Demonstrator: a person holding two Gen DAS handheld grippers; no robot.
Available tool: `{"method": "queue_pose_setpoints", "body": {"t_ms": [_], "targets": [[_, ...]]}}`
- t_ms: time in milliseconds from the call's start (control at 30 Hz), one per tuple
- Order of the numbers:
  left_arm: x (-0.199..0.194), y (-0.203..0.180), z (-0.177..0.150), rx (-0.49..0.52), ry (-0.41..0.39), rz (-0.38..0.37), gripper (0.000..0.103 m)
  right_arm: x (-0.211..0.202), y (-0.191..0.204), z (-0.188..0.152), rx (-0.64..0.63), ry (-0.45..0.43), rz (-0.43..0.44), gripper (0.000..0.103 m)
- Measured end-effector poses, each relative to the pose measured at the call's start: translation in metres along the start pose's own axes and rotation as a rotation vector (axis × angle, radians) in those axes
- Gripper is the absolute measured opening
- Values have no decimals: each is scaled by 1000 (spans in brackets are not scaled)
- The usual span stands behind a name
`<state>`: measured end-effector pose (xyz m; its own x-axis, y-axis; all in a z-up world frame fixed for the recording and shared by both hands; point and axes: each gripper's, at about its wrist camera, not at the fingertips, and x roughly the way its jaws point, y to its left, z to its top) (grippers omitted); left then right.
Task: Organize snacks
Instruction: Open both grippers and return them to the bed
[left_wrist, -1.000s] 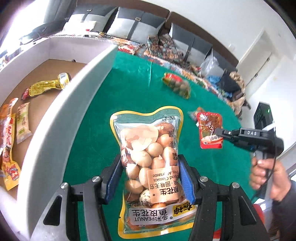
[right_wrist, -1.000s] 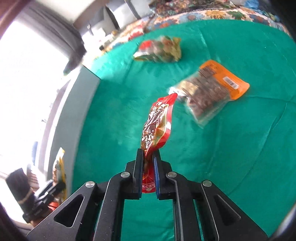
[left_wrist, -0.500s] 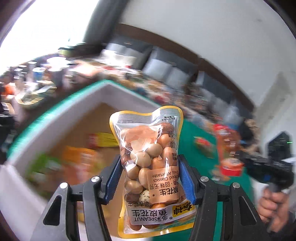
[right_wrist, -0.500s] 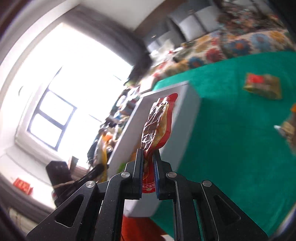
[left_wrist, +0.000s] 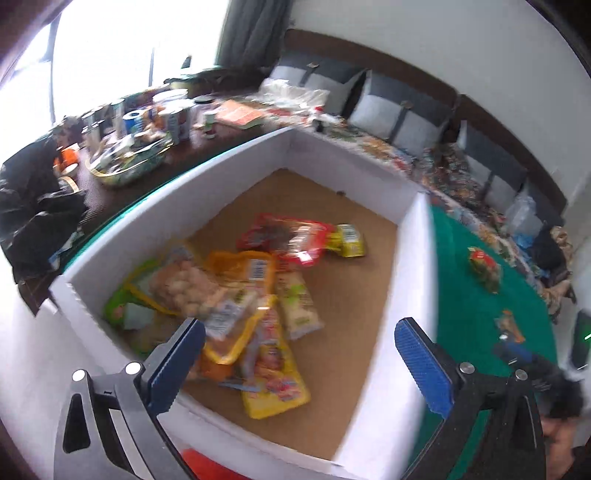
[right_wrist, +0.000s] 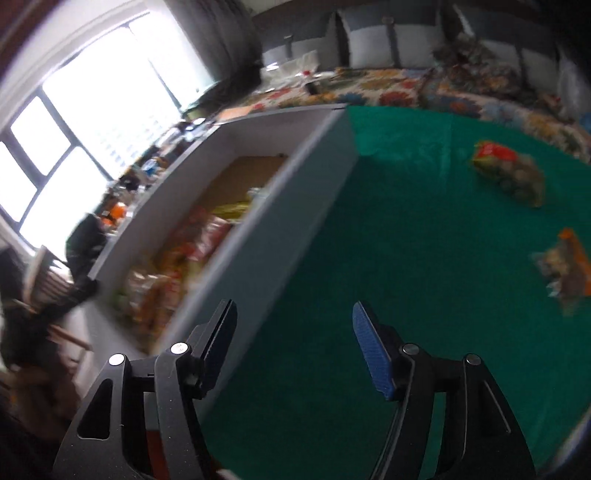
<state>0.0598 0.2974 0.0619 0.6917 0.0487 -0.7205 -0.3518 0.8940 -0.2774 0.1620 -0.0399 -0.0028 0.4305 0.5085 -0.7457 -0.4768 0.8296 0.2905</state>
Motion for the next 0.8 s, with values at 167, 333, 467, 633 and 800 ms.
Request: {"method": "queue_pose_setpoints", "body": {"t_ms": [167,333,467,633,800], "targets": [[-20,-94,-9,109,-48,-198,103,-17,-132,-70,-8,-12,-397,70],[0,-204,-41,220,42,-360,103,-62,-245,-125,164,-25,-586,70],[58,-263,-82,318,168,-331,103,-84,-306,-143,267,-51,-670,70],[137,-307,-122,392,263,-185,102,-101,-336,-151,332,-98,-638,81],[187,-318,-130,448,279,-105,102,-102,-327,-147,332,-91,-615,87]]}}
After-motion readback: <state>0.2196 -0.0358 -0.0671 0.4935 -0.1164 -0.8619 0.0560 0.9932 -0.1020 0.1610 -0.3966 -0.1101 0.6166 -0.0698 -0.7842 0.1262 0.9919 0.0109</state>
